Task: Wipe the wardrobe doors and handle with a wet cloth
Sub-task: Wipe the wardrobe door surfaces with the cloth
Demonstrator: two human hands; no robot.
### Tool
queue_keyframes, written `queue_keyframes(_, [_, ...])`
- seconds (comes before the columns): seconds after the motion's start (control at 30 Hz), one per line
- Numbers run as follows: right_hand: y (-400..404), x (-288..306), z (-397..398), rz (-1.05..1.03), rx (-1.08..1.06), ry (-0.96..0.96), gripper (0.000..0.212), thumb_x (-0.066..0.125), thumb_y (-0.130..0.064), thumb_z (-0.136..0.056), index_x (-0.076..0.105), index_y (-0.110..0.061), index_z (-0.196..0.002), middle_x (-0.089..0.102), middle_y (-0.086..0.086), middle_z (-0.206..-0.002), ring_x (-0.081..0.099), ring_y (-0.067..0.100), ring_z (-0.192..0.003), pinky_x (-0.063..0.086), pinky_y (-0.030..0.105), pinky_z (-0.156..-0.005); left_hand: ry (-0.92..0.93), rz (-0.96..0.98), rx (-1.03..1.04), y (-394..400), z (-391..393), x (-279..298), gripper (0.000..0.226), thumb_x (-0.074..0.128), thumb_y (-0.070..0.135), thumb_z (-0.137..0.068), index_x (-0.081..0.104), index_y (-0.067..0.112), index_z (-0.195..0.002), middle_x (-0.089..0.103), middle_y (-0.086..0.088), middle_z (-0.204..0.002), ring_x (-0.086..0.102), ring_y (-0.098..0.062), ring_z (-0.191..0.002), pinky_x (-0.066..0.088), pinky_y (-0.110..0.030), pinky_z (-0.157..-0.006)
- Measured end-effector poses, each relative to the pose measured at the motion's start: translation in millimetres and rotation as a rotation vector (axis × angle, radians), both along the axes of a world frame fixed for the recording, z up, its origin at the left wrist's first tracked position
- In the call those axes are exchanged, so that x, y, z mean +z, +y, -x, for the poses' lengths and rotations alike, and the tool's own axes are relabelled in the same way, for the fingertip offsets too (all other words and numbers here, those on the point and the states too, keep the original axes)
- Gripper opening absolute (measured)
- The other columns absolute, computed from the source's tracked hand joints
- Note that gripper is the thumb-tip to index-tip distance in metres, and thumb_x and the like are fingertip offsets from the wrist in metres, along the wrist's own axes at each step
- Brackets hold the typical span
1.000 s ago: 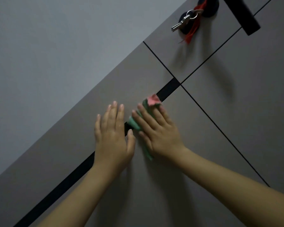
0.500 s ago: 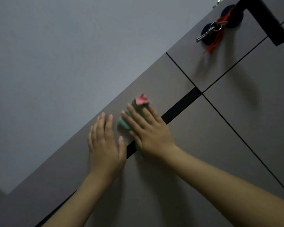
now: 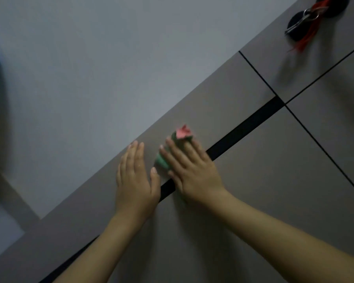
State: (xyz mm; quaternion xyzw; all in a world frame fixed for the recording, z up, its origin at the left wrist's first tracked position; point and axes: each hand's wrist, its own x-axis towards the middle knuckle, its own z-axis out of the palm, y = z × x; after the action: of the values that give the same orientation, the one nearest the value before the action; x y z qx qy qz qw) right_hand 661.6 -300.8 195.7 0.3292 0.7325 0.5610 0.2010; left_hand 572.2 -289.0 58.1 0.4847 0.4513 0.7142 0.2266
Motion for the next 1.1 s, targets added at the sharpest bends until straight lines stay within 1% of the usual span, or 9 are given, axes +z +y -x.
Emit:
queue_keyframes(0.1, [-45,2,-38,0.086,-0.053,-0.081,0.05,0.02,-0.037,-0.102,0.034,-0.019,-0.147,0.03,0.005,-0.153,0.024,0.024,-0.143,0.013,0.042,-0.118,0.069,-0.033,-0.023,-3,-5,-15,0.065,0.031,0.033,-0.088,0.032,0.001,-0.145,0.029,-0.017,-0.153,0.022,-0.026,-0.142,0.016,-0.04,-0.116])
queue_keyframes(0.2, [-44,41,-40,-0.035,-0.023,-0.017,0.051,0.024,-0.038,-0.102,0.033,-0.017,-0.147,0.031,0.009,-0.153,0.024,0.026,-0.143,0.013,0.042,-0.118,0.052,-0.03,-0.039,-2,0,-19,0.065,0.029,0.034,-0.089,0.03,0.003,-0.146,0.027,-0.015,-0.154,0.018,-0.024,-0.143,0.016,-0.041,-0.116])
queue_keyframes(0.37, [13,35,19,-0.231,-0.022,0.216,0.059,0.02,-0.04,-0.101,0.008,-0.01,-0.151,0.0,0.01,-0.158,0.002,0.028,-0.146,0.0,0.042,-0.119,0.028,-0.018,-0.015,7,8,-40,0.064,0.029,0.035,-0.09,0.03,0.003,-0.146,0.028,-0.014,-0.154,0.021,-0.023,-0.143,0.006,-0.024,-0.117])
queue_keyframes(0.53, [14,-51,18,-0.018,0.007,0.09,0.056,0.026,-0.037,-0.098,0.03,-0.011,-0.148,0.026,0.012,-0.155,0.016,0.028,-0.145,0.008,0.042,-0.118,-0.013,-0.042,0.016,9,-2,-50,0.061,0.032,0.031,-0.091,0.034,-0.002,-0.143,0.028,-0.02,-0.153,0.019,-0.027,-0.142,0.005,-0.024,-0.117])
queue_keyframes(0.6, [-10,-58,-1,0.072,-0.03,0.001,0.054,0.03,-0.036,-0.097,0.035,-0.014,-0.147,0.03,0.01,-0.154,0.022,0.026,-0.144,0.011,0.042,-0.118,-0.007,-0.038,0.023,6,-4,-48,0.061,0.033,0.031,-0.091,0.035,-0.001,-0.143,0.027,-0.021,-0.153,0.017,-0.028,-0.142,0.007,-0.029,-0.116])
queue_keyframes(0.73, [-24,11,-24,-0.02,0.021,0.044,0.053,0.034,-0.036,-0.098,0.034,-0.015,-0.146,0.035,0.011,-0.15,0.024,0.025,-0.142,0.012,0.043,-0.118,0.02,-0.067,0.031,4,-10,-47,0.061,0.034,0.029,-0.09,0.032,0.002,-0.145,0.023,-0.019,-0.154,0.015,-0.027,-0.144,0.013,-0.042,-0.116])
queue_keyframes(0.87, [7,61,15,-0.221,-0.054,0.179,0.057,0.019,-0.039,-0.1,0.015,-0.013,-0.151,0.012,0.012,-0.159,0.005,0.03,-0.147,0.002,0.041,-0.118,0.036,-0.072,0.03,3,-17,-49,0.063,0.034,0.029,-0.091,0.024,0.005,-0.148,0.017,-0.015,-0.157,0.013,-0.026,-0.146,0.01,-0.042,-0.118])
queue_keyframes(1.0, [44,13,52,-0.169,-0.005,0.161,0.056,0.019,-0.04,-0.101,0.019,-0.016,-0.151,0.015,0.009,-0.158,0.009,0.031,-0.147,-0.005,0.04,-0.118,0.049,-0.068,0.07,7,-22,-51,0.064,0.036,0.028,-0.09,0.026,0.003,-0.148,0.019,-0.018,-0.156,0.015,-0.028,-0.145,0.009,-0.041,-0.119])
queue_keyframes(1.1, [37,-30,40,-0.046,0.006,0.029,0.054,0.024,-0.039,-0.101,0.024,-0.017,-0.15,0.02,0.009,-0.157,0.013,0.03,-0.146,0.003,0.044,-0.119,0.03,-0.029,0.062,3,-26,-46,0.065,0.033,0.032,-0.091,0.02,0.005,-0.149,0.014,-0.018,-0.157,0.01,-0.027,-0.146,0.005,-0.04,-0.119])
